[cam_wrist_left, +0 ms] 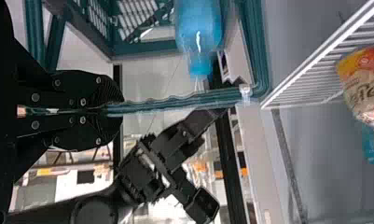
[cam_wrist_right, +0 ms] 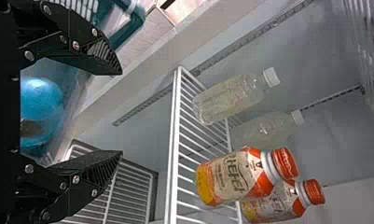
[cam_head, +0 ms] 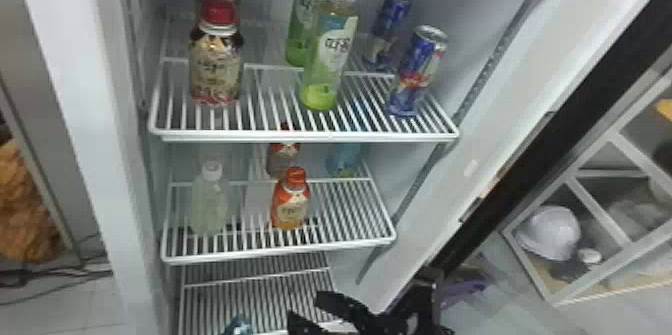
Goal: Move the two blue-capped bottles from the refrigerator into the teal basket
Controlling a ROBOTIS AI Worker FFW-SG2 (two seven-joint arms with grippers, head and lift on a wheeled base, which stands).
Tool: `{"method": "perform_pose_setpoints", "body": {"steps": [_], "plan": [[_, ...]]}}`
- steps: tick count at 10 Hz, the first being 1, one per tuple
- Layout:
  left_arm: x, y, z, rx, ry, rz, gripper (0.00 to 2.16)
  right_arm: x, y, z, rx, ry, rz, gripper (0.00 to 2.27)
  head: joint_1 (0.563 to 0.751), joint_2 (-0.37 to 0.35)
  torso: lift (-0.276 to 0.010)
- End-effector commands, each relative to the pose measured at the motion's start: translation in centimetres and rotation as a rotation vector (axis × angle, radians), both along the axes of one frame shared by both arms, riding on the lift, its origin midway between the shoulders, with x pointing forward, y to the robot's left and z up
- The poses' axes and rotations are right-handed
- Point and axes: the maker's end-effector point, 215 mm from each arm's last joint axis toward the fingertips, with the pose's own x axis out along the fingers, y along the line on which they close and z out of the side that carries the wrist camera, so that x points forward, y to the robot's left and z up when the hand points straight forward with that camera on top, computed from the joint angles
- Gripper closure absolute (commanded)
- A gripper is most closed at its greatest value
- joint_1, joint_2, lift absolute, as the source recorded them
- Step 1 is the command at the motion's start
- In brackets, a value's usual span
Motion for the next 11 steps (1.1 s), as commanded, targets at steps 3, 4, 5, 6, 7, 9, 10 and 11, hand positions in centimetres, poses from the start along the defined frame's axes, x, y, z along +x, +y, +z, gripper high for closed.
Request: {"method": "perform_pose_setpoints", "body": {"steps": [3,4,5,6,7,9,10,11], "plan": [[0.1,0.0,0.0,0.001,-0.002,0.0,1.11,1.6,-0.2,2.4,0.002,-0.106,-0.011,0.46,0.695,-0.35,-0.136],[0.1,0.0,0.0,0.001,-0.002,0.0,1.11,2.3,-0.4,2.7,0.008,-0.134,-0.023,0.46,0.695,-0.35,-0.136],[0.1,0.0,0.0,0.002,-0.002,0.0,1.11,3.3,-0.8,3.1,0.02,-0.168,-0.046,0.46,0.695,-0.35,-0.136],[0.1,0.0,0.0,0.001,-0.002,0.001,1.11,4.1,-1.1,3.6,0.032,-0.204,-0.07,0.46,0.695,-0.35,-0.136],[0.2,0.0,0.0,0.002,-0.002,0.002,1.11,4.9,-1.5,4.4,0.032,-0.245,-0.092,0.46,0.695,-0.35,-0.136],[0.2,0.0,0.0,0.001,-0.002,0.004,1.11,6.4,-2.6,5.2,0.034,-0.307,-0.14,0.46,0.695,-0.35,-0.136],[0.3,0.1,0.0,0.002,-0.003,0.006,1.11,6.9,-2.9,5.7,0.032,-0.335,-0.156,0.46,0.695,-0.35,-0.136],[0.3,0.1,0.1,0.0,-0.003,0.006,1.11,7.6,-3.4,6.0,0.03,-0.367,-0.179,0.46,0.695,-0.35,-0.136]]}}
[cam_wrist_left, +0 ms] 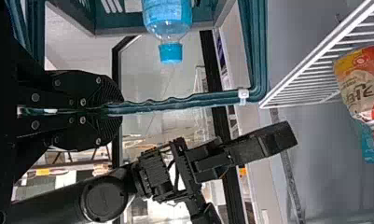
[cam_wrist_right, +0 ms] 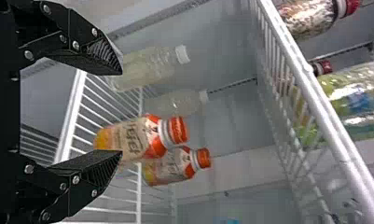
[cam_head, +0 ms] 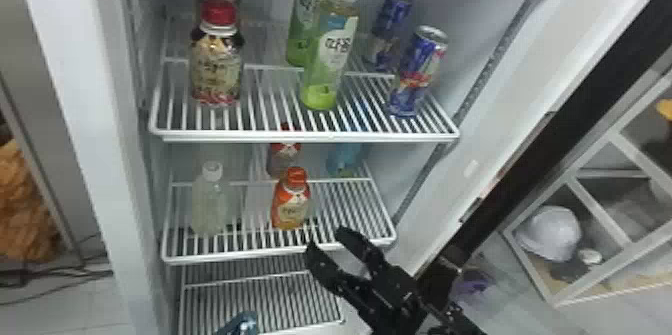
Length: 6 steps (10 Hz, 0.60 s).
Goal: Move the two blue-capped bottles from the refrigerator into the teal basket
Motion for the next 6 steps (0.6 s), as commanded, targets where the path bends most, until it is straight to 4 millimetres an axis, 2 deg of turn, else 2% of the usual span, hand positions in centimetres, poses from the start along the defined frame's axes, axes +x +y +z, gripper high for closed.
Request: {"method": "perform_pose_setpoints", "body": {"steps": [1,3,6], "plan": [[0.0,0.0,0.0,-0.001,0.002,0.002,1.11,1.0,-0.5,0.7,0.002,-0.054,-0.032,0.46,0.695,-0.35,-0.136],[0.1,0.2,-0.1,0.0,0.003,0.009,1.11,2.3,-0.4,2.3,-0.001,-0.134,-0.08,0.46,0.695,-0.35,-0.136],[0.1,0.2,-0.2,0.004,0.002,0.01,1.11,4.3,-2.2,4.2,-0.039,-0.247,-0.186,0.46,0.695,-0.35,-0.136]]}}
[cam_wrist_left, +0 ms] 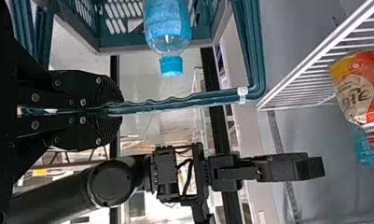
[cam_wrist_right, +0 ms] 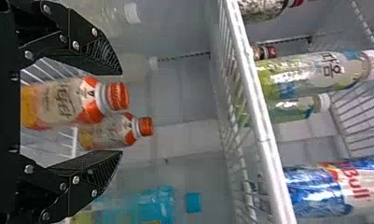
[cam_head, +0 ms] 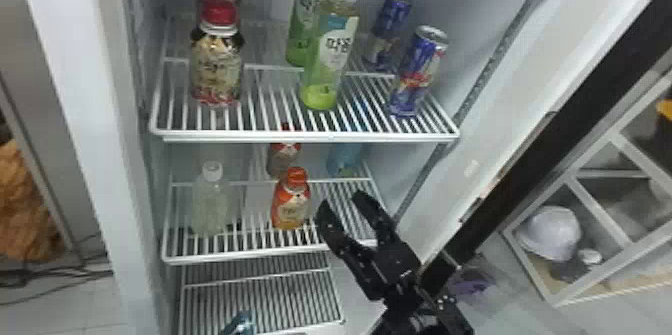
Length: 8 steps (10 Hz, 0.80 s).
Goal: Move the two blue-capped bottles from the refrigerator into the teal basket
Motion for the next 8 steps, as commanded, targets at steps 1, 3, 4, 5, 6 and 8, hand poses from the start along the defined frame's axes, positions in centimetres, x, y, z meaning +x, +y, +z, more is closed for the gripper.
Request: {"method": "perform_pose_setpoints", "body": {"steps": [1,3,4,5,6,8], "plan": [[-0.1,0.1,-0.1,0.002,0.004,0.003,1.11,0.7,-0.5,1.1,-0.021,-0.042,-0.029,0.46,0.695,-0.35,-0.136],[0.0,0.1,-0.1,0.003,0.001,0.003,1.11,2.1,-1.9,2.1,-0.031,-0.096,-0.1,0.46,0.695,-0.35,-0.136],[0.0,0.0,-0.1,0.002,0.002,0.002,1.11,2.8,-2.5,2.0,-0.037,-0.107,-0.128,0.46,0.695,-0.35,-0.136],[0.2,0.2,-0.2,0.007,-0.002,0.004,1.11,3.5,-2.9,1.9,-0.048,-0.117,-0.152,0.46,0.695,-0.35,-0.136],[0.1,0.1,-0.2,0.007,-0.001,0.003,1.11,4.1,-3.5,1.7,-0.053,-0.127,-0.181,0.46,0.695,-0.35,-0.136],[0.1,-0.2,-0.1,0.007,-0.004,-0.003,1.11,5.4,-4.8,1.0,-0.051,-0.138,-0.243,0.46,0.695,-0.35,-0.136]]}}
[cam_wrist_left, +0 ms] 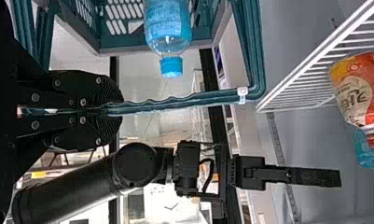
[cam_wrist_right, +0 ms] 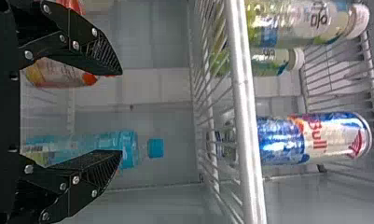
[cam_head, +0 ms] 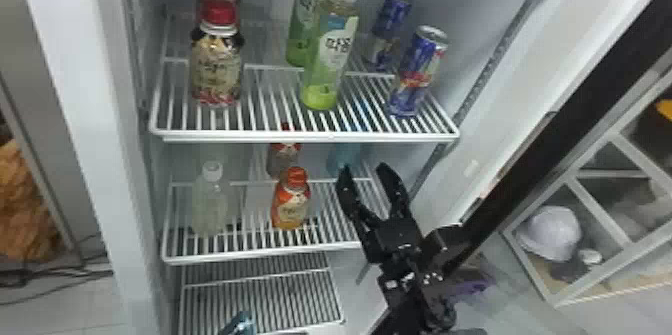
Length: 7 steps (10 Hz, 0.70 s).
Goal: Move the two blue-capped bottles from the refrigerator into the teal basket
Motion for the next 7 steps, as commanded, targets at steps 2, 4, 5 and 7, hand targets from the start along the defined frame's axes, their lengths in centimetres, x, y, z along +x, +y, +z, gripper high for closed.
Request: {"method": "perform_pose_setpoints", "body": {"steps": [2,4,5,7], "plan": [[-0.2,-0.1,0.0,0.001,0.003,-0.004,1.11,1.5,-0.6,-0.7,-0.002,-0.001,-0.024,0.45,0.695,-0.35,-0.136],[-0.2,-0.2,0.0,-0.002,0.003,-0.005,1.11,2.7,0.1,-1.0,-0.001,-0.002,-0.022,0.45,0.695,-0.35,-0.136],[-0.2,-0.2,0.0,0.0,0.003,-0.005,1.11,3.5,0.1,-1.2,0.002,0.003,-0.031,0.44,0.695,-0.35,-0.136],[-0.1,-0.2,0.1,-0.002,0.001,-0.005,1.11,4.6,-0.1,-1.4,0.001,0.008,-0.047,0.32,0.695,-0.35,-0.136]]}}
